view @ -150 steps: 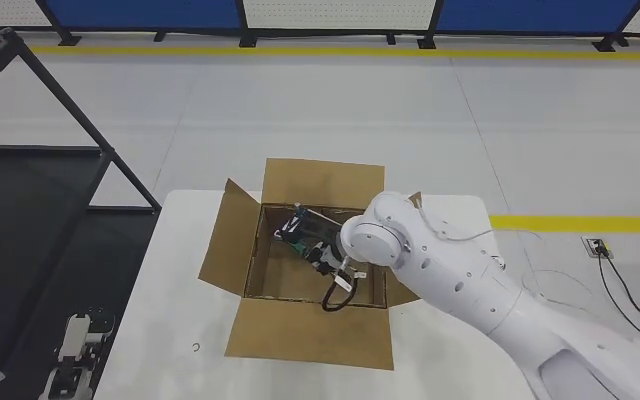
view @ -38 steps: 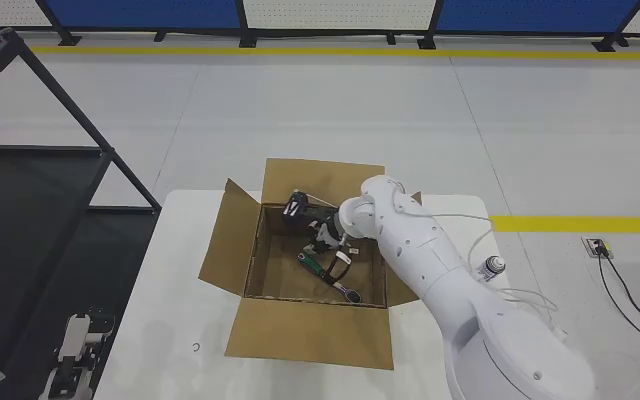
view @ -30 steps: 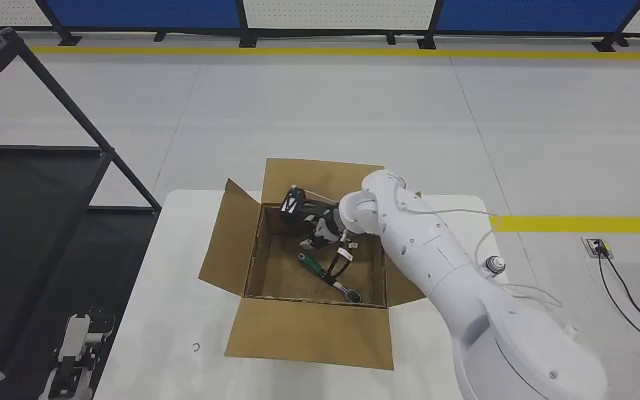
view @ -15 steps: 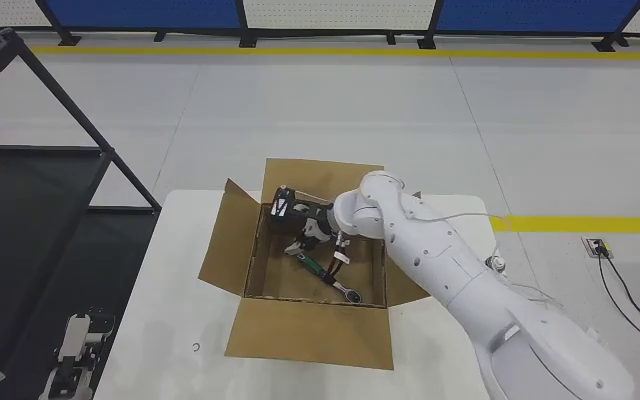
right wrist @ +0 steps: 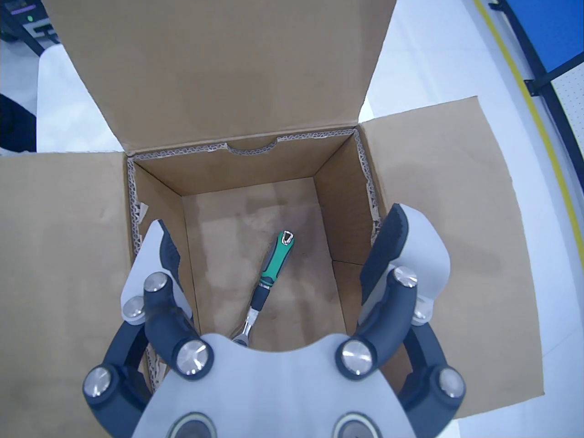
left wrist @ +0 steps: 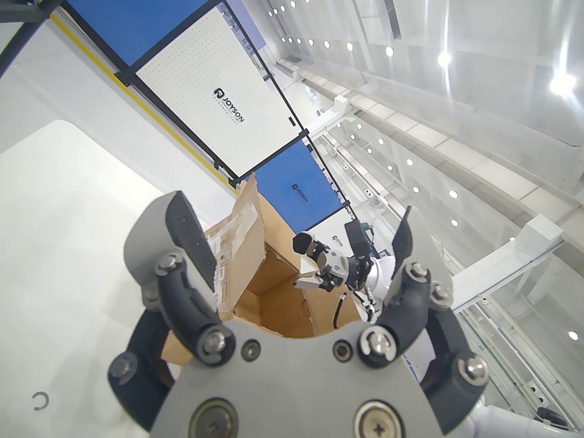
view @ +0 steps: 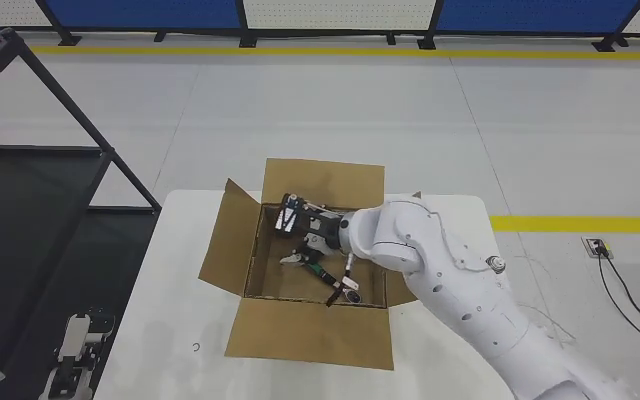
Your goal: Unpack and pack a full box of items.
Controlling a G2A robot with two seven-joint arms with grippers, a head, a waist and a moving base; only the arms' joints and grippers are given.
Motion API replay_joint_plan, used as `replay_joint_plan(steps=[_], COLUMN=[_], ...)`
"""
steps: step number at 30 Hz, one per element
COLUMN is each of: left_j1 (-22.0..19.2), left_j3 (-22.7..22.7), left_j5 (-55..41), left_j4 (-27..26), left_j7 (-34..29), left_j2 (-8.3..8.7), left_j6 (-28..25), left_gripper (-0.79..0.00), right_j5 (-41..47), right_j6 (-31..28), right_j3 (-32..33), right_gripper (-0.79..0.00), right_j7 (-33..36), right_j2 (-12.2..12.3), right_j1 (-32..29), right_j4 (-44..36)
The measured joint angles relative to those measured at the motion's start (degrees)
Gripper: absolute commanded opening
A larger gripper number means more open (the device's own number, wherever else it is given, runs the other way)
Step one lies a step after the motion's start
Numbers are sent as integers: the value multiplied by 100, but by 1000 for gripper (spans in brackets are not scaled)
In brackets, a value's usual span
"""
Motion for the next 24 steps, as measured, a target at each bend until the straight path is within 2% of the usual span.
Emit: replay_joint_plan(steps=[4,16,19,24], left_j1=[0,0,0,0], left_j3=[0,0,0,0], left_j5=[0,0,0,0], left_j4=[0,0,0,0], left_j7=[0,0,0,0], left_j2=[0,0,0,0], left_j6=[0,0,0,0], left_gripper=[0,0,0,0], right_j5=[-38,-36,-28,-589], right_j6=[102,100,-14,-43], right_j3=[392,383,420,868], right_gripper=[0,0,0,0], right_j7=[-26,-21,-222,-491], right_j2=[139,135,146,291], right_j1=[-417,-403,-496,-736], right_j4=[-439,-424,-485,-919])
